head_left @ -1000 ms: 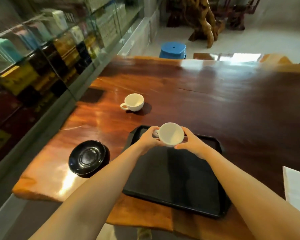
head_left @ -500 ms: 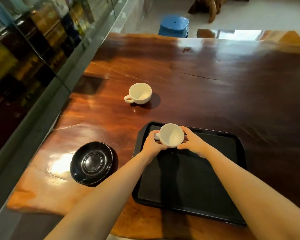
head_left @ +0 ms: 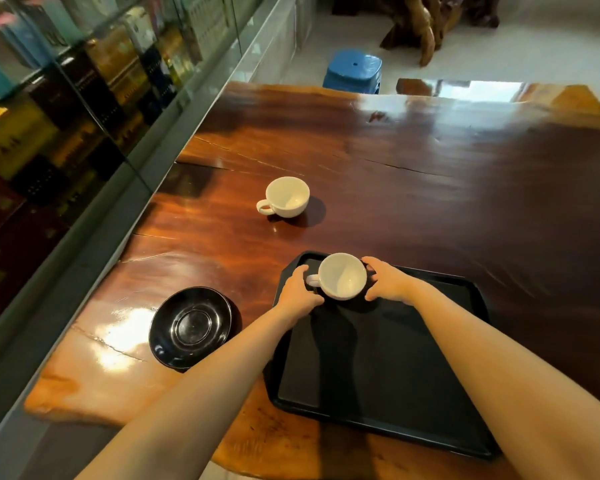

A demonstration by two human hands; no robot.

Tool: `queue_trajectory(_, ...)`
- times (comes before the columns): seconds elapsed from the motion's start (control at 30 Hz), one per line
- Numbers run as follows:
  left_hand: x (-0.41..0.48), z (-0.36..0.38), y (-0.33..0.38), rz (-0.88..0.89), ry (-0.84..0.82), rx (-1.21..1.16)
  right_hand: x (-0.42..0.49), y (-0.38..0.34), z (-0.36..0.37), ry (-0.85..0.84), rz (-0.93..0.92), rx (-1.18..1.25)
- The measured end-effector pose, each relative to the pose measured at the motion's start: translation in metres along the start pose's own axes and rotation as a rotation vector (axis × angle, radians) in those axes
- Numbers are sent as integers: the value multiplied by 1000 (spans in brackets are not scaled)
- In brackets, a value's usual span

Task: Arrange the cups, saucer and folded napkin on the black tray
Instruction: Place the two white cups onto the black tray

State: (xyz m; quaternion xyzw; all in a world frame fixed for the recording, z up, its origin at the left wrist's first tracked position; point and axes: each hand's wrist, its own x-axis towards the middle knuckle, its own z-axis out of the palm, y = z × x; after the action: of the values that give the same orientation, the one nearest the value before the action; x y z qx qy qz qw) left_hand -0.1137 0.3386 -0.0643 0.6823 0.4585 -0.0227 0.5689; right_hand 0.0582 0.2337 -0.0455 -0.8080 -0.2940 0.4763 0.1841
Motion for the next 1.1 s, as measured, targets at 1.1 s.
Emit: queue_trajectory(1.1, 46, -198, 126, -50, -111, 619, 46, -193, -91, -254, 85, -452)
